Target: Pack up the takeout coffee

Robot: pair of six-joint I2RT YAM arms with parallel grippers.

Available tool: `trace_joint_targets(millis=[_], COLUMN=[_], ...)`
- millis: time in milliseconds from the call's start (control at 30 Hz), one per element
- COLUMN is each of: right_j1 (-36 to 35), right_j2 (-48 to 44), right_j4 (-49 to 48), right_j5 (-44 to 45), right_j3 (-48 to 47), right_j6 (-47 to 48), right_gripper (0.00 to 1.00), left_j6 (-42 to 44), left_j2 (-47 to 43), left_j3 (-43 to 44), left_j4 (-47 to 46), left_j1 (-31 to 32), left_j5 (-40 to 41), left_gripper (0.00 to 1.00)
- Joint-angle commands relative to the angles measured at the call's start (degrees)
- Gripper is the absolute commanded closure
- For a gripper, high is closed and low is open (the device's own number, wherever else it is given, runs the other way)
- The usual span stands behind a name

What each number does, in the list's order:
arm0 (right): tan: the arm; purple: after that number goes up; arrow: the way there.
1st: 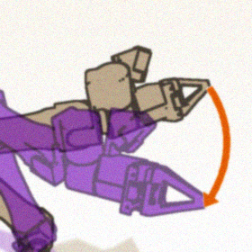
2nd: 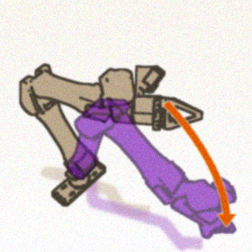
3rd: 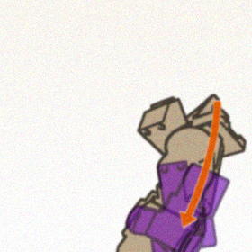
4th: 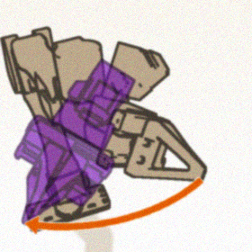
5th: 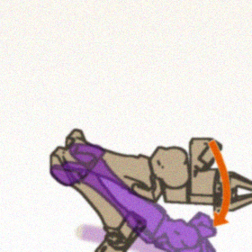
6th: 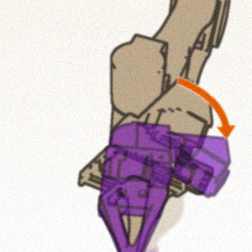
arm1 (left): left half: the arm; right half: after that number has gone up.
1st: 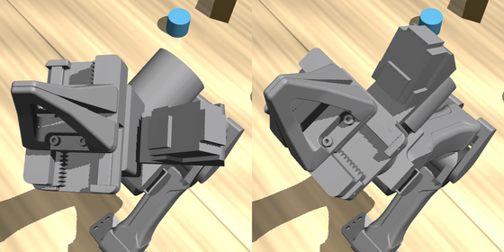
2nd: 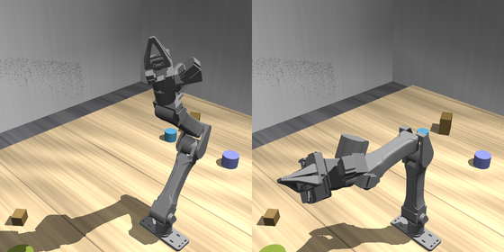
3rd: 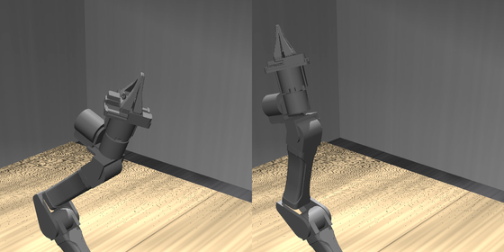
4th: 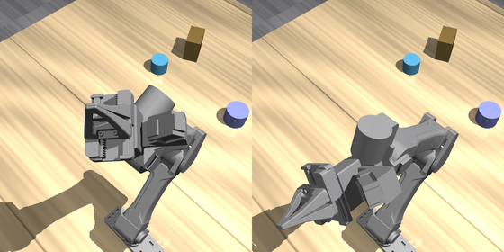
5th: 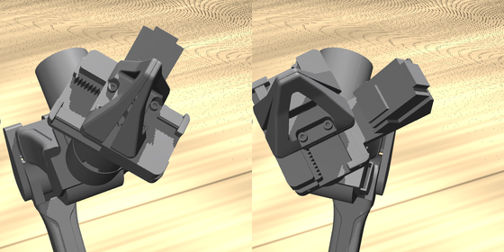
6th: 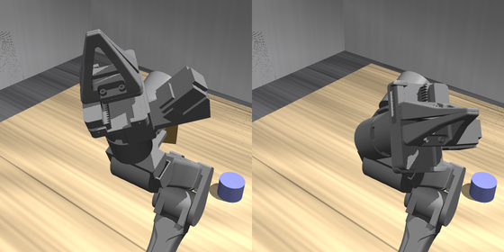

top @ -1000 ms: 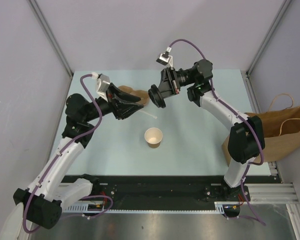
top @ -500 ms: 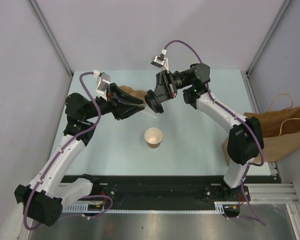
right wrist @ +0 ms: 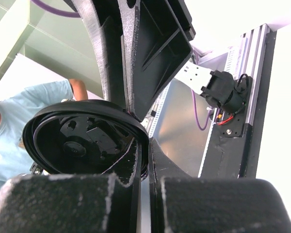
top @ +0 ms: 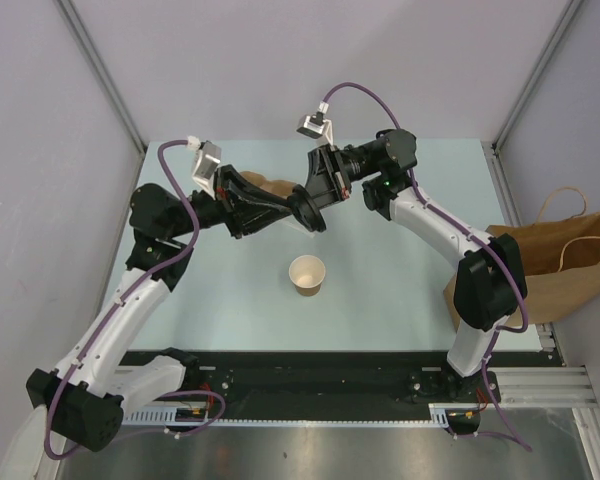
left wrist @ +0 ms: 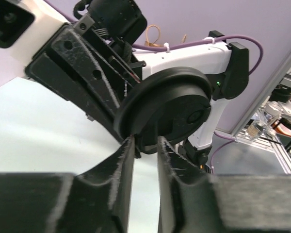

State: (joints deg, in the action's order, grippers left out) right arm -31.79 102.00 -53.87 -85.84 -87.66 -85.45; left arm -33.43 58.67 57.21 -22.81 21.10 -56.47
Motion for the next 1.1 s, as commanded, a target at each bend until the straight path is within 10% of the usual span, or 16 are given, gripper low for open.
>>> trace_joint_targets(millis=[0, 167, 433, 933, 1067], right_j1=[-0.9, -0.8, 0.0, -0.4, 1.6], right_j2=[-2.3, -2.3, -2.2, -2.0, -1.7], right_j4=[-1.4, -1.7, 2.4, 2.6, 4.0], right_j5=[-6.4, -6.4, -4.8, -4.4, -3.6], right_j3=[-0.2, -0.2, -1.1, -1.8, -2.7], right_j6=[1.1, 1.2, 4.1, 5.1, 6.3], right_gripper=[1.0, 1.0, 1.0, 1.0, 0.7], left_j6=[-0.1, -0.8, 1.0, 3.3, 5.0], left_j2=[0.0, 0.5, 0.7, 1.7, 0.9], left_j3=[2.2, 2.2, 2.6, 3.3, 3.7], left_j4=[0.0, -0.2, 3.6, 8.0, 12.7], left_j1=[0.6, 0.7, 2.0, 4.0, 3.9], left_j5=[1.8, 1.7, 5.0, 9.3, 10.2], left_gripper=[0.76, 0.87, 0.71, 1.0, 1.0])
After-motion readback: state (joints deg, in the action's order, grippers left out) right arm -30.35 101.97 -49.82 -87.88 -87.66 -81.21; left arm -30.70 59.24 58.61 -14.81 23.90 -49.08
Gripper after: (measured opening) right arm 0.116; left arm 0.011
